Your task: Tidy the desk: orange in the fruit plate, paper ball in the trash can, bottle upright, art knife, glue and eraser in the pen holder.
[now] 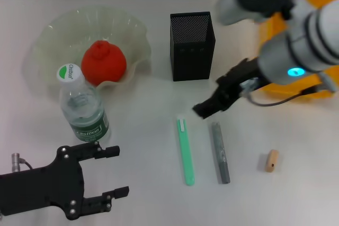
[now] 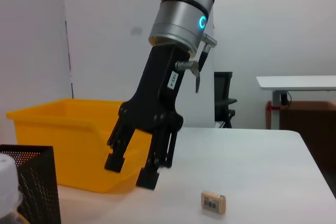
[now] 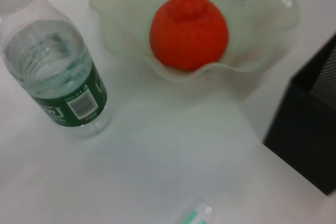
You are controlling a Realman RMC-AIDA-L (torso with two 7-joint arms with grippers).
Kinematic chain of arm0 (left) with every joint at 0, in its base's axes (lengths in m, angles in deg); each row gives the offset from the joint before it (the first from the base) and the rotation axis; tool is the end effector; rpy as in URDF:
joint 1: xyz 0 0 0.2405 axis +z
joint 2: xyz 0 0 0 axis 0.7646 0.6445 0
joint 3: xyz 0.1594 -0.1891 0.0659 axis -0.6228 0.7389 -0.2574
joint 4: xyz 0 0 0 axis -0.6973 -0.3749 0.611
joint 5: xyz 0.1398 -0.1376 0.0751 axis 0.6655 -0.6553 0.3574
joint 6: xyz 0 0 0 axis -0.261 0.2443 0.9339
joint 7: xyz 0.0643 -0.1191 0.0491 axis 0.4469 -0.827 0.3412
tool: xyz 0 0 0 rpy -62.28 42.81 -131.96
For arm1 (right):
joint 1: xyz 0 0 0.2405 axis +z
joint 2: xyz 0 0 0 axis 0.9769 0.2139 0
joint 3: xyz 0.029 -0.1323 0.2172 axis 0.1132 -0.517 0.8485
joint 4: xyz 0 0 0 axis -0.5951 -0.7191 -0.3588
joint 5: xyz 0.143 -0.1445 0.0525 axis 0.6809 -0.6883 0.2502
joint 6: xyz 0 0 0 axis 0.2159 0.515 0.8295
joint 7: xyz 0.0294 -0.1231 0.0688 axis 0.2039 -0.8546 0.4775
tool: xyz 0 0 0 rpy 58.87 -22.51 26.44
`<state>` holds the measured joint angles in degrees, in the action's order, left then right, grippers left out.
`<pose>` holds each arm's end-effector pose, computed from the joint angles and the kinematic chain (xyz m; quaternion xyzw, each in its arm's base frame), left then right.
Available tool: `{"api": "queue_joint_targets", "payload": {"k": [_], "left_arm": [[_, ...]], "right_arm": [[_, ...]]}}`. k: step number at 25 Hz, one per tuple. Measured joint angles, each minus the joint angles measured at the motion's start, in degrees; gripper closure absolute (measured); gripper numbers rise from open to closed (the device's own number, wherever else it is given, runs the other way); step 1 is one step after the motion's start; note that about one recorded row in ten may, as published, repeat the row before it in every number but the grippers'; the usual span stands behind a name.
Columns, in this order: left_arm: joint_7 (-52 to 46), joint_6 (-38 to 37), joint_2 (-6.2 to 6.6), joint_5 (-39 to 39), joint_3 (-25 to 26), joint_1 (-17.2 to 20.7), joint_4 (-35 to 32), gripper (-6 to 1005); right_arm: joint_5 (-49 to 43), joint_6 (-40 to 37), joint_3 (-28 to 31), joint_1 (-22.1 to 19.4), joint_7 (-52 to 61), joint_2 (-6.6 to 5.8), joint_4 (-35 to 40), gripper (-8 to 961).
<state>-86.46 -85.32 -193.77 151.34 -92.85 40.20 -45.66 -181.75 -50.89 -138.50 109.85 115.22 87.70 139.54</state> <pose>-0.3084 0.2063 -0.0126 -0.9520 -0.0423 -0.2793 0.1183 0.1148 0.3291 -0.0360 -0.9371 0.2757 -0.1179 0.1785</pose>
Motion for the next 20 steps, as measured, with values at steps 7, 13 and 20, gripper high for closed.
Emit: {"api": "queue_joint_targets", "payload": {"k": [7,13,20], "left_arm": [[0.0,0.5,0.1,0.1,0.0,-0.5,0.5,300],[-0.1,0.9,0.12,0.4,-0.1,-0.5,0.6,300],[-0.1,1.0,0.12,1.5,0.1,-0.5,0.6,300]], "right_arm": [[0.2,4.7,-5.5,4.1,4.0,0.18,-7.4,111],[0.7,7.8,-8.3,6.1,6.7,0.19,-12.6,111],[3.0,11.2,-10.9,7.8,7.1,0.23,-17.4,111]]}}
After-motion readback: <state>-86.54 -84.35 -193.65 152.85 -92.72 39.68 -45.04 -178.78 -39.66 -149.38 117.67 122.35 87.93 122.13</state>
